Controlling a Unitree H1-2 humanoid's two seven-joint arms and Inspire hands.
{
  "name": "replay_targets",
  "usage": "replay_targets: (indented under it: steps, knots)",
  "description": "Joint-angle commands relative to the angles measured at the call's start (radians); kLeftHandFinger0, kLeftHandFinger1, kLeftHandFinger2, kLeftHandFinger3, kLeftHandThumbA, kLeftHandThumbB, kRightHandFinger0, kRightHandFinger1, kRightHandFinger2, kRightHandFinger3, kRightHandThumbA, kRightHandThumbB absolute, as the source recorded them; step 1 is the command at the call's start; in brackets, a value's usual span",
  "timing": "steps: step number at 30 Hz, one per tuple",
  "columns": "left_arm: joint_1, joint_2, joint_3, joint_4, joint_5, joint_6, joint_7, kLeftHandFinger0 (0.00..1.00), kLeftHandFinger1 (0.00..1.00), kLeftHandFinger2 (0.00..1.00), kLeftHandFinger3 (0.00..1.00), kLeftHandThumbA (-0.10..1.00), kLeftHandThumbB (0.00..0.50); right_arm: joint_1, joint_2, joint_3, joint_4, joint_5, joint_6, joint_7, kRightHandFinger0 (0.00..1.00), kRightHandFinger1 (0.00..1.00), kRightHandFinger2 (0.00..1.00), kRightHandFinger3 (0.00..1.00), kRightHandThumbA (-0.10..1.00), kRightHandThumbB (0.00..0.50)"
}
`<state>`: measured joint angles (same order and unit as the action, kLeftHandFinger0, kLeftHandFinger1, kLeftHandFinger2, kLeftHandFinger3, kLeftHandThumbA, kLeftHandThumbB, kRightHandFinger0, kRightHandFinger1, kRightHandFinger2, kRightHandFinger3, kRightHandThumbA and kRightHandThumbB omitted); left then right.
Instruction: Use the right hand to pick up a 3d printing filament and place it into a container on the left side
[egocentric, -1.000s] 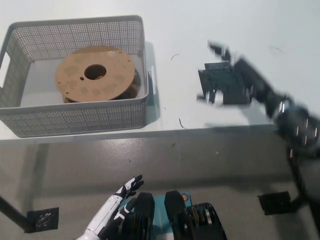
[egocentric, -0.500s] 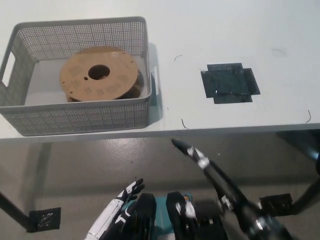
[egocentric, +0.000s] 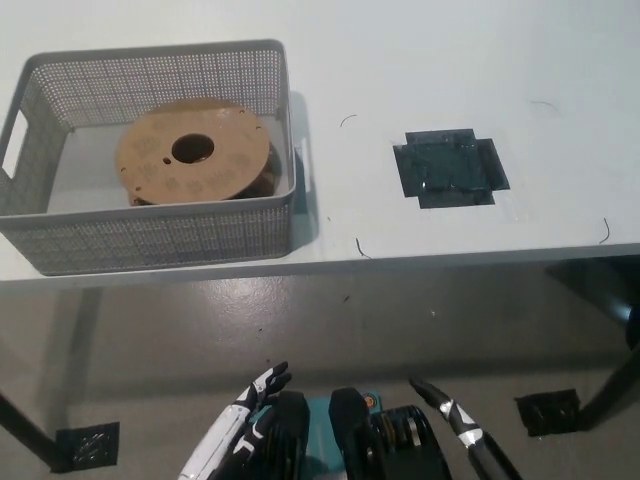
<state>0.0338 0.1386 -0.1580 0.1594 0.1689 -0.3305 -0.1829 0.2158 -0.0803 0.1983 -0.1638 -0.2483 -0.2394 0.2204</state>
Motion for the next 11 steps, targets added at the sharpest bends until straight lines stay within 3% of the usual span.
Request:
replay_targets:
  steps: [1, 4, 7, 11]
  knots:
    - [-0.007, -0.012, 0.022, 0.003, 0.014, -0.111, 0.066, 1.0, 1.0, 1.0, 1.0, 1.0, 0.426, -0.085, 0.018, -0.045, 0.194, 0.021, -0.231, -0.167, 1.0, 1.0, 1.0, 1.0, 1.0, 0.257]
    - [-0.016, -0.014, 0.03, 0.025, 0.01, -0.133, 0.072, 1.0, 1.0, 1.0, 1.0, 1.0, 0.402, -0.124, 0.014, -0.05, 0.293, 0.028, -0.231, -0.168, 1.0, 1.0, 1.0, 1.0, 1.0, 0.227]
    - [-0.023, -0.011, 0.03, 0.044, 0.01, -0.139, 0.087, 1.0, 1.0, 1.0, 1.0, 1.0, 0.397, -0.15, 0.02, -0.068, 0.367, 0.054, -0.223, -0.14, 1.0, 1.0, 1.0, 1.0, 1.0, 0.269]
    - [-0.038, -0.006, 0.032, 0.068, 0.019, -0.139, 0.115, 1.0, 1.0, 1.0, 1.0, 1.0, 0.378, -0.176, 0.017, -0.071, 0.405, 0.071, -0.221, -0.122, 1.0, 1.0, 1.0, 1.0, 1.0, 0.264]
